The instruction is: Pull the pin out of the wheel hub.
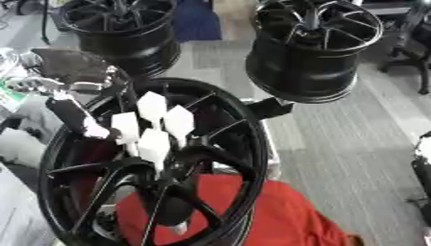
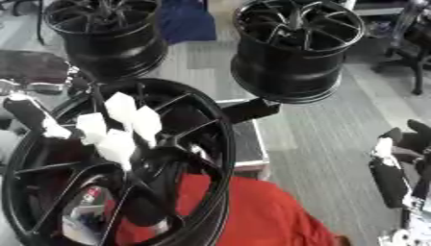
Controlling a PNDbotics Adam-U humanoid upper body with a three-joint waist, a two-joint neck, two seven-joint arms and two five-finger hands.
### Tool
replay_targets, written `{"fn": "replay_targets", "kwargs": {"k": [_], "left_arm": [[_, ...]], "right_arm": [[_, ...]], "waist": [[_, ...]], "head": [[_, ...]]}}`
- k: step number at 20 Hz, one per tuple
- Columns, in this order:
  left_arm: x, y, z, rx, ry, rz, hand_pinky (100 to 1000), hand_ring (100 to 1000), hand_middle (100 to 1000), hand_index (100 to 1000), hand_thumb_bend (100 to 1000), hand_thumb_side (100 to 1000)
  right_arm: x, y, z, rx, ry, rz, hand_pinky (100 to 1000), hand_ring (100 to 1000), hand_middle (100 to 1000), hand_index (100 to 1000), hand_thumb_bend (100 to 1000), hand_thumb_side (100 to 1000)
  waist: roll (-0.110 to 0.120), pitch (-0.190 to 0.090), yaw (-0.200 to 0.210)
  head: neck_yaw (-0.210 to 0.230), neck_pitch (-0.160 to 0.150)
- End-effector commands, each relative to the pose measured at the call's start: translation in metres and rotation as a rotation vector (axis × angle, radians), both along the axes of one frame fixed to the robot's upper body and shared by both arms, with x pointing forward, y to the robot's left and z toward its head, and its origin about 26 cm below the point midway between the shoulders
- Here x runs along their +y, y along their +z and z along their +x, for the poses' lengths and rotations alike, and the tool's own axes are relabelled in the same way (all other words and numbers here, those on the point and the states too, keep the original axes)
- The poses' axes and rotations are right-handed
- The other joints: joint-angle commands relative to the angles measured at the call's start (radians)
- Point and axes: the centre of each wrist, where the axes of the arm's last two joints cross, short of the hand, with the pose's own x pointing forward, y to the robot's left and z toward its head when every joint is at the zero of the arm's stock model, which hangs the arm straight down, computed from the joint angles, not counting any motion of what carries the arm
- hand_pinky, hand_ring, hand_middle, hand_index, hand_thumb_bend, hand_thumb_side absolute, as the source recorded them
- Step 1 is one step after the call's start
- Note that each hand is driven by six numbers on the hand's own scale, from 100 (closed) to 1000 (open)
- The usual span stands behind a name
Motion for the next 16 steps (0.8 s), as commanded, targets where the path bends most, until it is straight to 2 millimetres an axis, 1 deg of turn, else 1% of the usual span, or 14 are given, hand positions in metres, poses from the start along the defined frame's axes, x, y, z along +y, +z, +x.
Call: {"fn": "replay_targets", "kwargs": {"k": [1, 4, 7, 11, 16], "left_arm": [[0.001, 0.008, 0.0, 0.094, -0.241, 0.399, 563, 482, 668, 806, 417, 651], [0.001, 0.006, 0.0, 0.098, -0.242, 0.405, 561, 477, 657, 797, 415, 632], [0.003, 0.005, 0.0, 0.101, -0.24, 0.409, 554, 463, 621, 778, 414, 597], [0.004, 0.003, -0.001, 0.105, -0.239, 0.412, 547, 453, 588, 748, 411, 574], [0.003, -0.002, 0.0, 0.117, -0.246, 0.415, 542, 449, 579, 738, 397, 580]], "right_arm": [[-0.001, 0.008, 0.0, -0.029, 0.01, -0.015, 525, 629, 565, 746, 100, 311], [-0.001, 0.008, 0.0, -0.029, 0.01, -0.015, 525, 629, 565, 746, 100, 311], [-0.002, 0.008, 0.0, -0.028, 0.01, -0.015, 525, 629, 565, 746, 100, 311], [-0.002, 0.008, 0.0, -0.028, 0.01, -0.015, 525, 629, 565, 746, 100, 311], [-0.002, 0.008, 0.0, -0.028, 0.01, -0.014, 525, 629, 565, 746, 100, 311]], "waist": [[0.0, -0.009, -0.002], [0.0, -0.01, -0.001], [0.0, -0.01, -0.001], [0.0, -0.011, 0.0], [0.0, -0.011, 0.0]], "head": [[-0.002, -0.003], [-0.002, -0.003], [-0.003, -0.003], [-0.004, -0.003], [-0.005, -0.003]]}}
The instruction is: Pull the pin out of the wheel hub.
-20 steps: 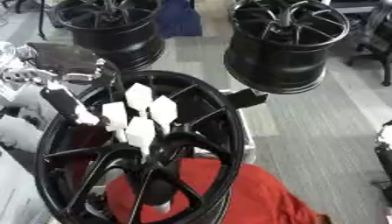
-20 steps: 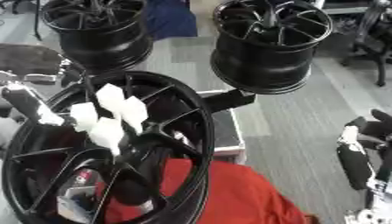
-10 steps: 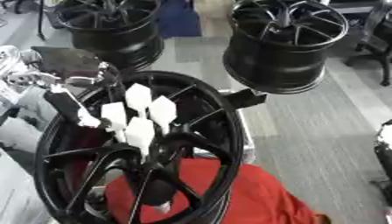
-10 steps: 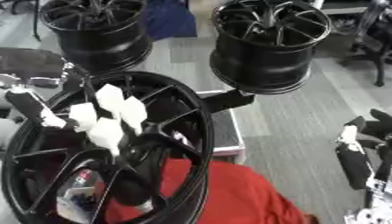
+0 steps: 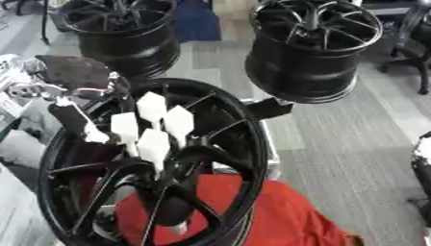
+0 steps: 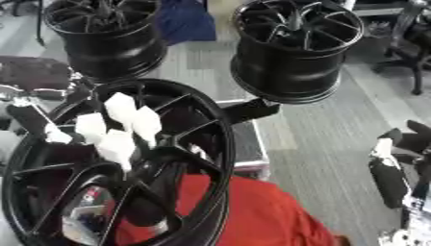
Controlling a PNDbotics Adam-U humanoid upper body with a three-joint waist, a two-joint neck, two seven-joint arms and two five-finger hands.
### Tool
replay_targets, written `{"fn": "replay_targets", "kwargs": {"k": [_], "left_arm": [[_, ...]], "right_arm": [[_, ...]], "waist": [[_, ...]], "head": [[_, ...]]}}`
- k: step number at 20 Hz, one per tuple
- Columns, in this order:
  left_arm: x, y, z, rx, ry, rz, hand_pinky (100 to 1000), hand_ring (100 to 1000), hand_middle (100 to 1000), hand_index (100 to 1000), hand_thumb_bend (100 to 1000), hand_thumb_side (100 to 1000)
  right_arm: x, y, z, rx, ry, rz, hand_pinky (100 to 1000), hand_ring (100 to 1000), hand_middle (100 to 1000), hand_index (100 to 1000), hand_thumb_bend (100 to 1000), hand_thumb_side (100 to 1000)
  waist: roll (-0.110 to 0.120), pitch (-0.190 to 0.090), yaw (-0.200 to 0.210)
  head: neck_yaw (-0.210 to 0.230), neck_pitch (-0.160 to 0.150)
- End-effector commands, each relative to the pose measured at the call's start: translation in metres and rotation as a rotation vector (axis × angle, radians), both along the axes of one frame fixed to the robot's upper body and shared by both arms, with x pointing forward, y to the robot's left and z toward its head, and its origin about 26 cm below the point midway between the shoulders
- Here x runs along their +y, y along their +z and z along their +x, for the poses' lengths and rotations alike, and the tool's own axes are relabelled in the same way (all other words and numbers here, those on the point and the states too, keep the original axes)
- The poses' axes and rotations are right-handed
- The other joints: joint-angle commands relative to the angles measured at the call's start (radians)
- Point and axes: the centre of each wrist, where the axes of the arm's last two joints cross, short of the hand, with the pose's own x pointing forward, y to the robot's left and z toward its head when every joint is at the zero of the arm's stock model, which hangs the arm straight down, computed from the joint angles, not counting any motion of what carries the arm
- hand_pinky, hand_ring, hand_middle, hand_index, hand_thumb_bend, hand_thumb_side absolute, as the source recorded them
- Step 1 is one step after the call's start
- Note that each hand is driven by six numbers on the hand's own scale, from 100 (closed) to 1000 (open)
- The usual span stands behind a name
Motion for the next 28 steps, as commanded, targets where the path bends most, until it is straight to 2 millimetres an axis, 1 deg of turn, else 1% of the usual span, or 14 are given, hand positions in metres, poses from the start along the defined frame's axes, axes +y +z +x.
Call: {"fn": "replay_targets", "kwargs": {"k": [1, 8, 14, 17, 23, 24, 27, 28], "left_arm": [[0.003, 0.008, 0.001, 0.102, -0.244, 0.404, 541, 449, 580, 739, 392, 583], [-0.002, 0.001, 0.001, 0.118, -0.273, 0.397, 536, 450, 590, 751, 354, 593], [-0.004, -0.004, 0.001, 0.128, -0.282, 0.395, 533, 448, 596, 753, 334, 570], [-0.005, -0.005, 0.001, 0.131, -0.288, 0.39, 530, 446, 601, 753, 322, 537], [-0.006, -0.007, 0.0, 0.142, -0.302, 0.376, 522, 440, 595, 748, 294, 501], [-0.006, -0.008, 0.0, 0.144, -0.304, 0.374, 520, 438, 585, 745, 286, 467], [-0.006, -0.009, 0.0, 0.15, -0.307, 0.37, 515, 434, 570, 740, 270, 435], [-0.006, -0.009, 0.0, 0.151, -0.307, 0.368, 511, 431, 559, 736, 267, 405]], "right_arm": [[-0.001, 0.009, 0.0, -0.03, 0.01, -0.015, 525, 629, 565, 746, 100, 311], [-0.001, 0.009, 0.0, -0.03, 0.012, -0.013, 525, 629, 564, 746, 100, 310], [-0.001, 0.008, 0.0, -0.029, 0.013, -0.013, 525, 629, 564, 746, 100, 311], [-0.001, 0.009, 0.0, -0.029, 0.013, -0.013, 525, 629, 564, 746, 100, 311], [-0.001, 0.009, 0.0, -0.029, 0.015, -0.014, 525, 629, 564, 746, 100, 319], [-0.001, 0.009, 0.0, -0.03, 0.016, -0.014, 525, 629, 564, 746, 100, 312], [-0.001, 0.009, 0.0, -0.03, 0.016, -0.015, 525, 629, 564, 746, 100, 312], [-0.001, 0.009, 0.0, -0.03, 0.016, -0.015, 525, 629, 564, 746, 100, 312]], "waist": [[0.0, -0.01, -0.001], [-0.001, -0.009, -0.001], [-0.001, -0.009, 0.0], [-0.001, -0.01, 0.0], [-0.001, -0.009, -0.001], [-0.001, -0.009, -0.001], [-0.001, -0.01, -0.001], [-0.001, -0.01, -0.001]], "head": [[-0.003, -0.003], [-0.004, -0.003], [-0.007, -0.003], [-0.011, -0.003], [-0.012, -0.003], [-0.012, -0.003], [-0.012, -0.003], [-0.013, -0.003]]}}
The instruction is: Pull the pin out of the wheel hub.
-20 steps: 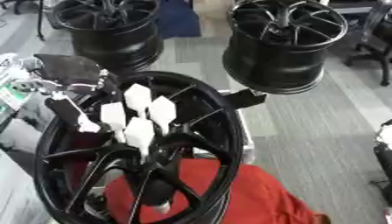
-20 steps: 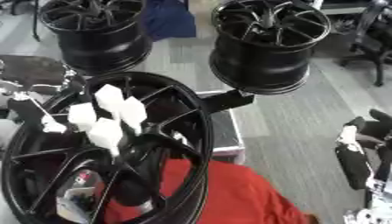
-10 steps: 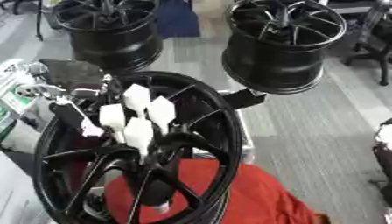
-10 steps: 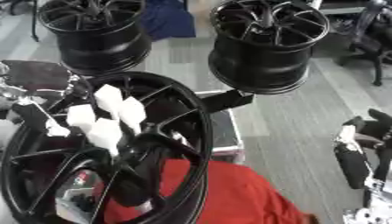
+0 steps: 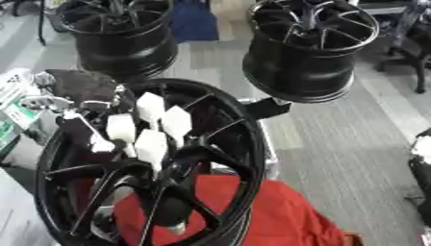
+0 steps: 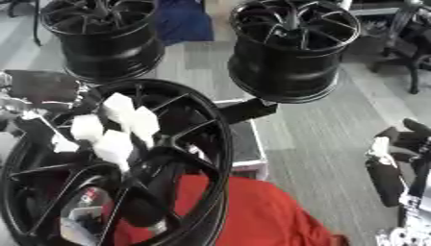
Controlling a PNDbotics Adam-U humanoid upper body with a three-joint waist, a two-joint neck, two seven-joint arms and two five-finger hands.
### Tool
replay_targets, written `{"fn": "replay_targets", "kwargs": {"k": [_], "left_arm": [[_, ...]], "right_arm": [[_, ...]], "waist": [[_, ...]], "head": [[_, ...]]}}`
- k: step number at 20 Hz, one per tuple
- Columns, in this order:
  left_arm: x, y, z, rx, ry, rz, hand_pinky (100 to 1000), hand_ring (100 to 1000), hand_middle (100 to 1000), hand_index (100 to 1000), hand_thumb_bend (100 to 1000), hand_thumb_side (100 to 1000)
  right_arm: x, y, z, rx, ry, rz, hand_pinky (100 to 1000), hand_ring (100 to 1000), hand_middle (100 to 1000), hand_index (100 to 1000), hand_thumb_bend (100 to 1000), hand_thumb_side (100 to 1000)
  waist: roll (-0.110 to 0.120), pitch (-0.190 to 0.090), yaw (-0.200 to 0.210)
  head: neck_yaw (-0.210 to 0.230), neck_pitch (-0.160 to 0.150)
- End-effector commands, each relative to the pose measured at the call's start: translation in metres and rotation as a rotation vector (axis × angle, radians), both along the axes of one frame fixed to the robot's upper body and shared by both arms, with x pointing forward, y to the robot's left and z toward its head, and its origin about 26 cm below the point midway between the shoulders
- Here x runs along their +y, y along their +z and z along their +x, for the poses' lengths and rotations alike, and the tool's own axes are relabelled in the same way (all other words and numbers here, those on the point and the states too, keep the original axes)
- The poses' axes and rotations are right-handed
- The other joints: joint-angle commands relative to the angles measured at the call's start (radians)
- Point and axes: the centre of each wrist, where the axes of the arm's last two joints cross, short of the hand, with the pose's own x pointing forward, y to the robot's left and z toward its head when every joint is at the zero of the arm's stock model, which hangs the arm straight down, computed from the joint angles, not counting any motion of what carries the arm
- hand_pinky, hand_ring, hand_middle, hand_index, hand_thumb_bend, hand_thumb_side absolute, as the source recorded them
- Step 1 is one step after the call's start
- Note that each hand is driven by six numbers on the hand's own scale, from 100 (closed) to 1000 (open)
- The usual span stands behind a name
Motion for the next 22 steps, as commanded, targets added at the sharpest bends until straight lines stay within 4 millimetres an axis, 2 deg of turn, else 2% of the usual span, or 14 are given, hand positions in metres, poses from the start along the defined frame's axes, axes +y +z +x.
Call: {"fn": "replay_targets", "kwargs": {"k": [1, 6, 12, 22], "left_arm": [[0.004, 0.009, 0.001, 0.087, -0.278, 0.389, 510, 431, 555, 734, 266, 396], [0.005, 0.008, 0.0, 0.098, -0.278, 0.371, 520, 472, 523, 713, 195, 357], [0.005, 0.009, -0.001, 0.106, -0.269, 0.338, 484, 449, 486, 681, 100, 313], [0.006, 0.026, -0.007, 0.091, -0.268, 0.272, 456, 422, 458, 653, 100, 291]], "right_arm": [[-0.001, 0.009, 0.0, -0.03, 0.013, -0.017, 525, 629, 564, 746, 100, 312], [-0.001, 0.009, 0.0, -0.029, 0.014, -0.017, 525, 629, 564, 746, 100, 313], [-0.001, 0.009, 0.0, -0.028, 0.014, -0.018, 525, 629, 564, 746, 100, 312], [-0.001, 0.009, 0.0, -0.027, 0.012, -0.017, 525, 629, 564, 746, 100, 312]], "waist": [[-0.001, -0.01, -0.002], [-0.001, -0.01, -0.002], [-0.001, -0.01, -0.002], [-0.001, -0.011, -0.002]], "head": [[-0.004, -0.003], [-0.006, -0.003], [-0.006, -0.003], [-0.008, -0.003]]}}
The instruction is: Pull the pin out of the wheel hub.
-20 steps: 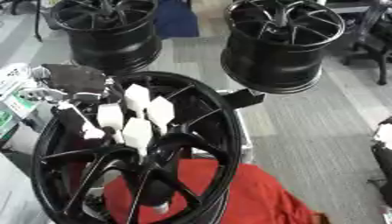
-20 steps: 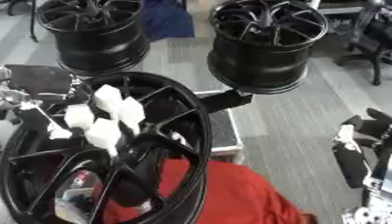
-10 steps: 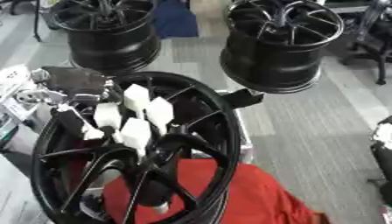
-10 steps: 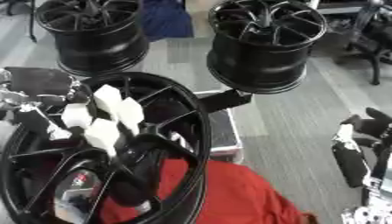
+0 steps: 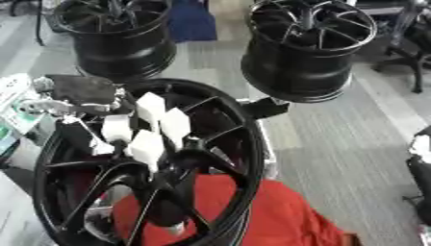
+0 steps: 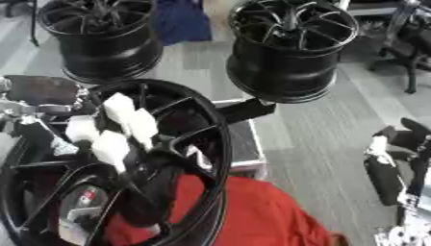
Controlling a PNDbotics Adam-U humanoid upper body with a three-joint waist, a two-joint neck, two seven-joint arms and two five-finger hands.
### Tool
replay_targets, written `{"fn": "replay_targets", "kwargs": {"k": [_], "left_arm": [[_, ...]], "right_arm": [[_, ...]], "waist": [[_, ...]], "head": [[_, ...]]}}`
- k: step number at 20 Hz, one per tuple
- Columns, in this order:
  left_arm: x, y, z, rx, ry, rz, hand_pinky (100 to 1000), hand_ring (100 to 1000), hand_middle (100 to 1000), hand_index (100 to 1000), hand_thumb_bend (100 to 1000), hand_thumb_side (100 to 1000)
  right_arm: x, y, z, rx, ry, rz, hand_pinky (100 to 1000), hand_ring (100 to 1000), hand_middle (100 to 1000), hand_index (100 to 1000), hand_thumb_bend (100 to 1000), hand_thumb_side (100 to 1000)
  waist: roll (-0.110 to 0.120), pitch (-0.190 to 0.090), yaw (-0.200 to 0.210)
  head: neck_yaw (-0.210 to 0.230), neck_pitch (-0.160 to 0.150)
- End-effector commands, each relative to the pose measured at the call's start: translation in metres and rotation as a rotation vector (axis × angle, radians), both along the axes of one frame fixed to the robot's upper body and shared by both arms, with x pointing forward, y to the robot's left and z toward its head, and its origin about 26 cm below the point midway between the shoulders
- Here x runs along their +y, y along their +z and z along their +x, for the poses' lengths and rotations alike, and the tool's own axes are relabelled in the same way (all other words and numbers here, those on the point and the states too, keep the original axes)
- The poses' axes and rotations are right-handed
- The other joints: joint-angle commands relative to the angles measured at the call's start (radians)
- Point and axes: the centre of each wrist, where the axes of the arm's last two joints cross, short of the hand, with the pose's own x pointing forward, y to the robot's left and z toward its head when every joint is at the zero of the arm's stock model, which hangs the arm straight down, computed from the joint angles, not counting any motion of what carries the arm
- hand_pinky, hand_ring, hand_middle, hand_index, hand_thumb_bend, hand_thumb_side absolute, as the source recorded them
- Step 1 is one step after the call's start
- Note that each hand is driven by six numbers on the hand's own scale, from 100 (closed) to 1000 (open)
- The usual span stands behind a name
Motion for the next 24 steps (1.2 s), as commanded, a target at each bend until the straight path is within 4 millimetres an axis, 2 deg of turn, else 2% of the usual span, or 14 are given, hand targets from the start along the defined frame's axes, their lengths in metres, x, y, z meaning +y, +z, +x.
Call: {"fn": "replay_targets", "kwargs": {"k": [1, 8, 14, 17, 19, 22, 24], "left_arm": [[0.009, 0.026, -0.002, 0.016, -0.265, 0.342, 457, 422, 457, 653, 100, 291], [0.018, 0.052, -0.006, -0.007, -0.236, 0.264, 449, 415, 452, 651, 100, 286], [0.048, 0.103, -0.021, -0.063, -0.143, 0.097, 449, 412, 451, 654, 100, 275], [0.076, 0.128, -0.031, -0.086, -0.04, 0.02, 446, 408, 449, 654, 100, 265], [0.095, 0.135, -0.036, -0.084, 0.033, -0.018, 447, 409, 450, 656, 100, 264], [0.133, 0.133, -0.039, -0.058, 0.198, -0.037, 461, 420, 462, 667, 100, 265], [0.16, 0.119, -0.038, -0.02, 0.331, -0.026, 486, 435, 479, 677, 100, 270]], "right_arm": [[-0.001, 0.009, 0.0, -0.026, 0.009, -0.015, 525, 629, 564, 745, 100, 312], [-0.002, 0.008, 0.0, -0.025, 0.006, -0.014, 525, 629, 564, 745, 100, 312], [-0.002, 0.008, -0.001, -0.023, -0.002, -0.013, 525, 628, 564, 745, 100, 311], [-0.003, 0.008, -0.001, -0.023, -0.007, -0.013, 525, 629, 564, 745, 100, 312], [-0.003, 0.008, -0.001, -0.022, -0.01, -0.013, 525, 629, 564, 745, 100, 312], [-0.004, 0.007, -0.002, -0.02, -0.015, -0.014, 525, 628, 564, 745, 100, 312], [-0.004, 0.007, -0.002, -0.02, -0.015, -0.015, 525, 628, 564, 745, 100, 313]], "waist": [[0.001, -0.011, -0.001], [0.002, -0.013, -0.001], [0.004, -0.015, 0.003], [0.004, -0.016, 0.008], [0.004, -0.017, 0.011], [0.004, -0.019, 0.016], [0.004, -0.019, 0.02]], "head": [[-0.002, -0.003], [-0.005, -0.003], [-0.012, -0.003], [-0.017, -0.003], [-0.02, -0.003], [-0.023, -0.003], [-0.025, -0.003]]}}
